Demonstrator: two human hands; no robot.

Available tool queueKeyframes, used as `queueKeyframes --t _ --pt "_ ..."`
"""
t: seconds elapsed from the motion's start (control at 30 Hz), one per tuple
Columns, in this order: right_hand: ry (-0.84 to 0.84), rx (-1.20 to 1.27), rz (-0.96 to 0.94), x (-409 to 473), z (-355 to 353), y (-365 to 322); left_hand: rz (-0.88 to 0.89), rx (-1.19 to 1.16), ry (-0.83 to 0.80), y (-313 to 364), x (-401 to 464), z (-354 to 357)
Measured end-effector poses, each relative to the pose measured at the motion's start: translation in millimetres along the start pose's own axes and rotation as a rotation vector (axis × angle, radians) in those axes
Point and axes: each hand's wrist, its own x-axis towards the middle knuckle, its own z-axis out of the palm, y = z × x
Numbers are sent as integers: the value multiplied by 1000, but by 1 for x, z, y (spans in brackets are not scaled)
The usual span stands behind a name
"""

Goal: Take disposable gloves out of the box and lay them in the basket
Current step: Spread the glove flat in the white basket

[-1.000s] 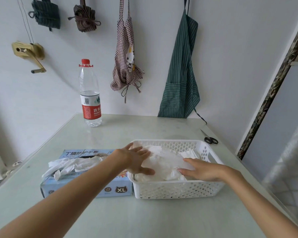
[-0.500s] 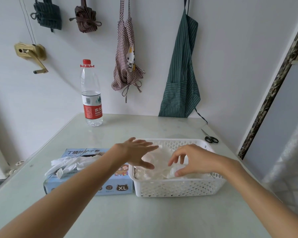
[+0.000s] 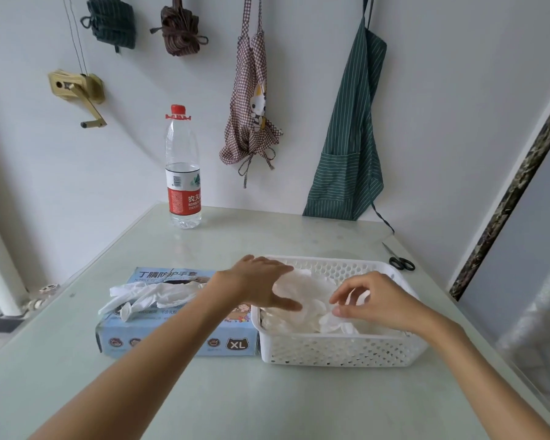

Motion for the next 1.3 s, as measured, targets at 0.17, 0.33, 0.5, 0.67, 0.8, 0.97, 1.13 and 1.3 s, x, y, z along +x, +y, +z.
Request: queueKeyframes --t 0.17,0.33,0.5,0.67,0.8,0.97,1.13,1.3 --pt "50 36 -10 7 10 -6 -22 -334 276 -34 -45 -5" --pt "187 163 -194 32 43 -62 -294 -380 288 -116 -111 -8" --pt "156 -38 -264 71 114 -117 -433 -378 27 -159 -140 0" --pt "49 186 -309 86 151 -138 -361 -445 -63 -166 -140 9" --pt "49 85 -302 91 166 -141 -321 -442 78 -173 -138 7" --pt "-43 -106 -306 89 163 -141 -314 -516 237 -174 -136 6" --pt "16 24 -239 80 130 -133 -291 -487 365 -155 -125 -3" --pt "111 -151 -167 78 109 -120 -224 -350 141 -120 -102 8"
